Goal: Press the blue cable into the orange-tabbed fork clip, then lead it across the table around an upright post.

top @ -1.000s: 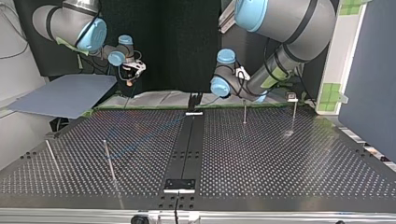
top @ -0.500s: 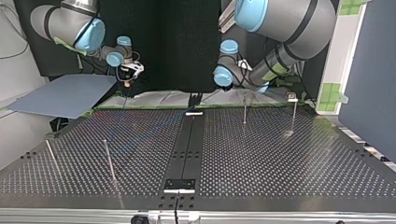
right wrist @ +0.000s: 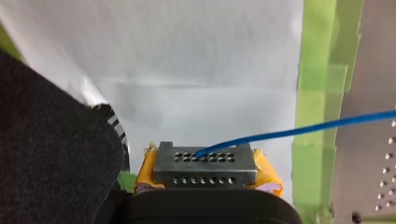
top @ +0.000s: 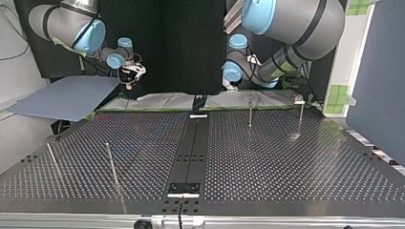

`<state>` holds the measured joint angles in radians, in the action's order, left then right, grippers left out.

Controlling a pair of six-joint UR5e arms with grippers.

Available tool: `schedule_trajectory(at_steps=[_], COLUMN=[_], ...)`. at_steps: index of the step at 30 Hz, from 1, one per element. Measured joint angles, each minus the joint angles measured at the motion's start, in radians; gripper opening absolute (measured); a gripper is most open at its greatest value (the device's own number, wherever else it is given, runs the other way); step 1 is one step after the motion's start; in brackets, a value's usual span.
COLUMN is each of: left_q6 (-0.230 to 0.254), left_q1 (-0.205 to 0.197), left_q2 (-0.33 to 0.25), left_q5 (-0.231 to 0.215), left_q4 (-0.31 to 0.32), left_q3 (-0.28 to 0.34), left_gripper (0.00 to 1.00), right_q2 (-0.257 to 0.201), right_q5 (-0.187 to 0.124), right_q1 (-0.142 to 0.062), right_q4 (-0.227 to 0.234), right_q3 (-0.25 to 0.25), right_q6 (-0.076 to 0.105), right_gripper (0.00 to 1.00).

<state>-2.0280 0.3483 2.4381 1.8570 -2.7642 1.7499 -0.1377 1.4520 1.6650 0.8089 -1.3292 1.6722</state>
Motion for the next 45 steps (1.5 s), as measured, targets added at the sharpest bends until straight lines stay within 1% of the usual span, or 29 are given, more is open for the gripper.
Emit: schedule_trajectory(at_steps=[2,6,10,14,16,20,22,25,28,31,36,39,41,45], left_q6=[0.005,0.026,0.035,0.034,0.033,0.021,0.016,0.013,0.012,0.013,0.016,0.02,0.029,0.053], left_q1=[0.0,0.0,0.0,-0.001,-0.001,-0.006,-0.011,-0.022,-0.039,-0.059,-0.074,-0.084,-0.091,-0.097], left_q2=[0.0,-0.001,-0.001,-0.001,-0.002,-0.002,-0.002,-0.002,-0.002,-0.002,-0.002,-0.002,-0.002,-0.002], left_q5=[-0.016,-0.054,-0.087,-0.098,-0.099,-0.091,-0.08,-0.06,-0.042,-0.04,-0.029,-0.026,-0.027,-0.031], left_q4=[0.009,0.038,0.05,0.047,0.045,0.035,0.032,0.025,0.02,0.015,0.011,0.022,0.039,0.054], left_q3=[0.0,0.0,0.0,0.0,0.0,0.0,0.0,0.0,0.001,0.001,0.013,0.032,0.049,0.064], left_gripper=[0.0,0.0,0.0,0.0,0.0,0.0,0.0,0.0,0.0,0.0,0.0,0.0,0.0,0.0], right_q2=[-0.006,-0.012,-0.033,-0.062,-0.078,-0.109,-0.126,-0.14,-0.143,-0.144,-0.144,-0.144,-0.143,-0.143], right_q5=[-0.018,-0.034,-0.057,-0.081,-0.088,-0.093,-0.094,-0.095,-0.095,-0.093,-0.091,-0.089,-0.088,-0.087], right_q1=[0.001,0.002,0.006,0.001,-0.003,-0.009,-0.012,-0.016,-0.019,-0.019,-0.019,-0.019,-0.019,-0.019], right_q4=[-0.001,-0.002,-0.016,-0.023,-0.024,-0.024,-0.024,-0.025,-0.025,-0.024,-0.022,-0.022,-0.021,-0.02], right_q3=[0.0,0.0,-0.012,-0.028,-0.034,-0.044,-0.046,-0.047,-0.048,-0.048,-0.048,-0.048,-0.048,-0.048], right_q6=[-0.003,-0.005,-0.006,-0.004,-0.002,0.008,0.012,0.016,0.018,0.019,0.021,0.022,0.023,0.027], right_gripper=[0.0,0.0,0.0,0.0,0.0,0.0,0.0,0.0,0.0,0.0,0.0,0.0,0.0,0.0])
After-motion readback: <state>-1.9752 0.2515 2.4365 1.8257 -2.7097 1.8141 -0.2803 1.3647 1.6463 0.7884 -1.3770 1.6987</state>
